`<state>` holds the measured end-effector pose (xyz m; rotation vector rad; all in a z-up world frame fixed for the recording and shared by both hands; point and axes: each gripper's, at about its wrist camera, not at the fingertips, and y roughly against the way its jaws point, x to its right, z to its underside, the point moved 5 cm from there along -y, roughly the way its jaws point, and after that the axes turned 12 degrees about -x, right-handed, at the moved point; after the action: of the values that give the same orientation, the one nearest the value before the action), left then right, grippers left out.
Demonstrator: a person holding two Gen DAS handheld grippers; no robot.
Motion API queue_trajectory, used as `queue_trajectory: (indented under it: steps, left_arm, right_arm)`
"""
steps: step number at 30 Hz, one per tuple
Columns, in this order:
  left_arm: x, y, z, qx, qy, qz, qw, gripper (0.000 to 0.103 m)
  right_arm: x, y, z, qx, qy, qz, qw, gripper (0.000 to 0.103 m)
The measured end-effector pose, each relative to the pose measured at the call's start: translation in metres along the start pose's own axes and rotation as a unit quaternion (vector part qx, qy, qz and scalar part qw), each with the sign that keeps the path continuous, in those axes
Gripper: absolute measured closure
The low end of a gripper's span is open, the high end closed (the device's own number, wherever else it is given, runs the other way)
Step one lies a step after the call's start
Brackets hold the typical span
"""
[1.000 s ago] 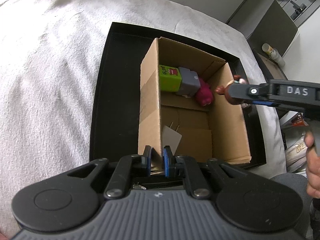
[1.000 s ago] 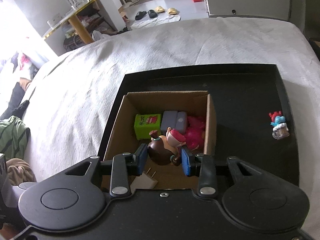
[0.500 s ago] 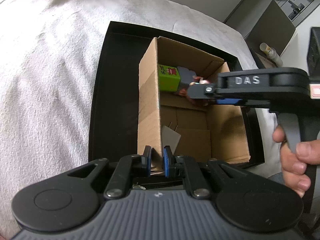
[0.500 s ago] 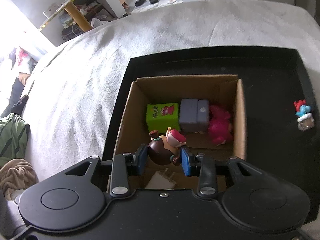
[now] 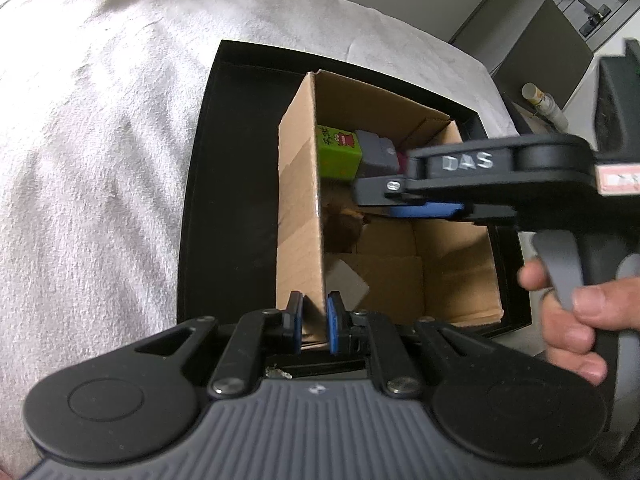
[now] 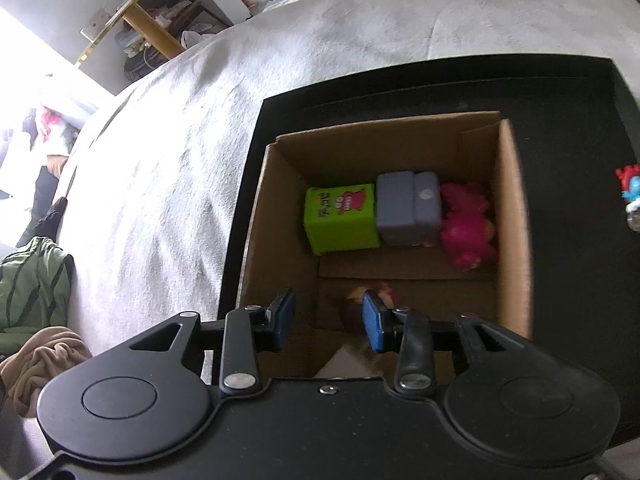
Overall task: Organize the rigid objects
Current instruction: 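Lower the brown-and-pink figurine into the box and open the right gripper, then move the right gripper over the smurf figurine on the beer mug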
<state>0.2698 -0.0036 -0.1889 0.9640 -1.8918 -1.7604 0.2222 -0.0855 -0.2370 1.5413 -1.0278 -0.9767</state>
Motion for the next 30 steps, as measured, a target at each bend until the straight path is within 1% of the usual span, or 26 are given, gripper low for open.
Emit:
queue_trajectory:
  steps: [7,11,16,20,24,30]
  left_arm:
    - [0.001,0.000,0.001,0.001,-0.001,-0.004,1.0000,0.092]
    - [0.001,-0.001,0.000,-0.003,-0.002,-0.008,1.0000,0.092]
    - [0.004,-0.002,0.000,-0.004,-0.004,-0.014,0.9999,0.092]
    - [0.005,-0.002,0.000,-0.004,-0.004,-0.018,0.9998,0.092]
    - [0.006,-0.002,0.000,-0.003,-0.004,-0.021,0.9998,0.092]
    - [0.006,-0.002,0.000,-0.002,-0.004,-0.022,0.9997,0.092]
  right_arm:
    - [0.014,0.029,0.010,0.020,0.002,0.011,1.000,0.065]
    - [0.023,0.046,0.012,0.038,-0.007,0.003,0.999,0.064]
    - [0.037,0.065,0.013,0.059,-0.021,0.004,0.998,0.060]
    - [0.050,0.073,0.013,0.067,-0.030,0.013,0.997,0.059]
    - [0.065,0.081,0.017,0.076,-0.045,0.021,0.996,0.051]
    - [0.085,0.086,0.022,0.084,-0.063,0.027,0.994,0.050]
